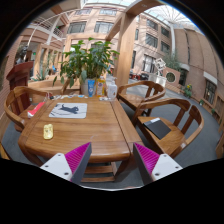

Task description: Arrange mouse

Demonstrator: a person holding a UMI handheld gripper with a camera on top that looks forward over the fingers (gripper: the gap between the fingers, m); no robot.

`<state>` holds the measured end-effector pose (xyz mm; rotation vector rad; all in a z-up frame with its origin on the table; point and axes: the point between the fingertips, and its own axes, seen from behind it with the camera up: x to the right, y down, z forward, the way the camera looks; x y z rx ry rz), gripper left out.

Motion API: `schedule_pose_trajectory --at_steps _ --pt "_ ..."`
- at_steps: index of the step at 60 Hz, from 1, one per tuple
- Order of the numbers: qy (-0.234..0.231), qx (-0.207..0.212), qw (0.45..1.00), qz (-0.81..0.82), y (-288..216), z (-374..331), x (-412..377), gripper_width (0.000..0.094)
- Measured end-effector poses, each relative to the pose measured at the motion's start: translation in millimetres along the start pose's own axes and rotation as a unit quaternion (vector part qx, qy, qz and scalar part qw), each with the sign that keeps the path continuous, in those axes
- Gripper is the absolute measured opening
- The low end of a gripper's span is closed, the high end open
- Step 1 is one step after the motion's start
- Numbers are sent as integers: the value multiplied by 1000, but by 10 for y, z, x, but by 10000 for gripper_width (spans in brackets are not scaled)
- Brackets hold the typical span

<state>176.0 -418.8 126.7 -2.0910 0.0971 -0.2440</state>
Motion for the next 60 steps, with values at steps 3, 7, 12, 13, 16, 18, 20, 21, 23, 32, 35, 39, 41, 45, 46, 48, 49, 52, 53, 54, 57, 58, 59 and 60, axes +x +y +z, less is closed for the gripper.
schedule_pose_trajectory --at_steps 3,7,12,13,16,18,20,21,23,32,35,39,41,45,46,48,49,52,53,54,57,58,59,60 --pt "-10 -8 1000 -3 83 -36 -82 854" --pt "-20 -18 1000 -9 179 -51 -184 852" --pt "-39 -26 999 -18 505 -44 -581 852" --pt "-44 -28 998 -20 543 -42 -650 852" --pt "-60 -35 997 -26 659 -21 -869 852" --pt "-73 -39 996 -29 711 -1 -1033 852" --pt "-84 -44 995 -33 766 25 -1191 854" --pt "-90 -47 994 -35 781 38 -1272 853" --pt "-102 -49 993 -38 796 66 -1441 852" --pt "-146 -42 987 -52 693 308 -2195 856" --pt "-152 -34 986 -57 601 450 -2390 857" --pt "-156 -27 985 -64 486 664 -2623 855" --pt "-158 -24 985 -65 431 769 -2729 856" --pt "-157 -21 985 -66 327 974 -2899 855" --pt "-157 -22 985 -67 311 1020 -2932 854" --pt "-158 -22 985 -68 270 1112 -3000 855" --pt "-158 -22 985 -68 252 1153 -3029 856" --pt "-160 -26 984 -72 225 1266 -3110 855" --pt "-159 -27 984 -73 219 1305 -3127 852" --pt "-158 -29 984 -74 214 1340 -3142 853" --pt "-156 -37 984 -73 215 1433 -3186 852" --pt "-157 -39 984 -72 217 1448 -3210 852" --pt "-157 -42 984 -71 218 1475 -3224 852" --pt "-157 -46 984 -70 223 1501 -3234 852"
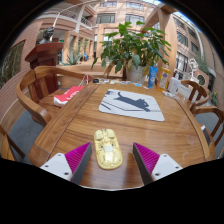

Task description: Arrange mouse

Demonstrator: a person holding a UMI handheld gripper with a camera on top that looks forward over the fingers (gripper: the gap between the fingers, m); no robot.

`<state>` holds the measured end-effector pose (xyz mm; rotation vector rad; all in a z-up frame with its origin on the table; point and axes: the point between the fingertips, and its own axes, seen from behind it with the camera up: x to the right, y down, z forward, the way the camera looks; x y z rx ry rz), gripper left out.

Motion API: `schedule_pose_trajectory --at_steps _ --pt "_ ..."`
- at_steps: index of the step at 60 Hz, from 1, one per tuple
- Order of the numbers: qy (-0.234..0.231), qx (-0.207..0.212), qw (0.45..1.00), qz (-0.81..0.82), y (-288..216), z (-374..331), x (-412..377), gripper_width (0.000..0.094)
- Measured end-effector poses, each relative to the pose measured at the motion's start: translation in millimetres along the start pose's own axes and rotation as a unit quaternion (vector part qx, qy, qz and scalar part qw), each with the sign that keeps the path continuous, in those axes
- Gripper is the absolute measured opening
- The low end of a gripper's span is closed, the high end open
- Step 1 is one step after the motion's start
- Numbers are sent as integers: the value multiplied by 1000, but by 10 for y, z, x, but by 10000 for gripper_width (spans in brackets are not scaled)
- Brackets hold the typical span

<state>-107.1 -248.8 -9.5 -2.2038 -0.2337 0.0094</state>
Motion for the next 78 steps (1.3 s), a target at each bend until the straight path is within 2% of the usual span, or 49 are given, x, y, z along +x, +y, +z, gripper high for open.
schedule_pose_trajectory --at_steps 10,13,17,22,31,40,45,56,63,69,73,78 --pt "-1 1 1000 13 -112 191 1 766" --pt "-4 1 1000 17 -129 238 -8 674" --pt "-15 1 1000 20 -155 284 -79 479" --pt "-3 3 1000 15 -175 290 -70 463" --pt "14 15 1000 1 -199 268 -64 368" --pt "7 20 1000 14 -231 228 -77 361" --pt "-4 46 999 22 -504 50 -96 362" --pt "-27 152 987 46 -1700 -433 34 362" --pt "-9 212 976 51 -2478 -416 338 362" --pt "12 209 976 61 -2782 13 623 359" --pt "24 183 981 67 -2715 505 798 359" --pt "36 124 989 72 -2545 1031 939 359"
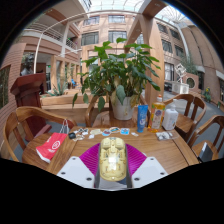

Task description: Arrange mouse

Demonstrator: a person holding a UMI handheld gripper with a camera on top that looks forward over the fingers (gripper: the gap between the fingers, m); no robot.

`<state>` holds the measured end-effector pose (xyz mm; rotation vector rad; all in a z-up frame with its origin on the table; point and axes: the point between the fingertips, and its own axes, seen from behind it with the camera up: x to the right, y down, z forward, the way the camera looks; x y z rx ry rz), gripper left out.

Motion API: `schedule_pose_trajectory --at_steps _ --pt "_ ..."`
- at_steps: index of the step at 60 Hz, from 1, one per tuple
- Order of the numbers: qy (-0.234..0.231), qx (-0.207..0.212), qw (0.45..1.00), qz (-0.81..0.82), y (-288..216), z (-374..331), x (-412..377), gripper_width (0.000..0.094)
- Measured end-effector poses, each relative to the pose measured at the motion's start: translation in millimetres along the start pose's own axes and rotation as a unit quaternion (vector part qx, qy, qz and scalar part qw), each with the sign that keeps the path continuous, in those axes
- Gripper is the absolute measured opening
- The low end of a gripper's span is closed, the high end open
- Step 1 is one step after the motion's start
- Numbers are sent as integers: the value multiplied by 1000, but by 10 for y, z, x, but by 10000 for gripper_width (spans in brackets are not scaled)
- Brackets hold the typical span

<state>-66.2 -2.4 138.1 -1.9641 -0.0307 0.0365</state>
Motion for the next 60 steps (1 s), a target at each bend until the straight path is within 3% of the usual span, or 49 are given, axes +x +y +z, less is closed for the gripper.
schedule_pose_trajectory --at_steps 9,23,26,30,60 --pt "17 -81 997 -4 813 558 220 363" --pt "-13 -130 991 35 1278 697 170 491" --pt "-4 -124 992 31 1236 638 211 582" --pt "-1 -113 993 19 1111 492 193 863" --pt "20 6 999 -26 -13 -1904 9 855"
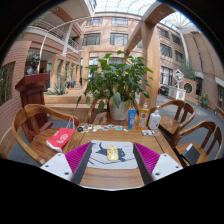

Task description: Arrange mouse

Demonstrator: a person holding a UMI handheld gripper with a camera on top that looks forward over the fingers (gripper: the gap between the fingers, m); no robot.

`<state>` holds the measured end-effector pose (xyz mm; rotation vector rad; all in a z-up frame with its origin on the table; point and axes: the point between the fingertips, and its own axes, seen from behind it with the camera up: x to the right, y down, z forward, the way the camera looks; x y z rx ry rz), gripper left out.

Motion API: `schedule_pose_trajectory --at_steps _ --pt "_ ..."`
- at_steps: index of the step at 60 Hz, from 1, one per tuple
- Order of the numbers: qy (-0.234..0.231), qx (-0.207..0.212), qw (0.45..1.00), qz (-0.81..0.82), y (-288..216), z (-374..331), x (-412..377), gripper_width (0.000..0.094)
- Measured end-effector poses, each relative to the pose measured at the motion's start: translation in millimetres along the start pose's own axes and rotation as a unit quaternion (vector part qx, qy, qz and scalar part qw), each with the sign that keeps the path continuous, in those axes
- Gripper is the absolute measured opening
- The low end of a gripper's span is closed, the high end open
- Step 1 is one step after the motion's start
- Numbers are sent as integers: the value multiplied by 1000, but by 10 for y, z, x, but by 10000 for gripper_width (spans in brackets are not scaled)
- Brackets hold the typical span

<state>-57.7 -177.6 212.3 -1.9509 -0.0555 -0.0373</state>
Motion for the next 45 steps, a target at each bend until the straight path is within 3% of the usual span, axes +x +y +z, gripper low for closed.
schedule_pose_trajectory --at_steps 19,45 --pt "7 10 1000 -7 25 -908 41 856" --pt "9 -3 1000 -25 219 -1194 44 855"
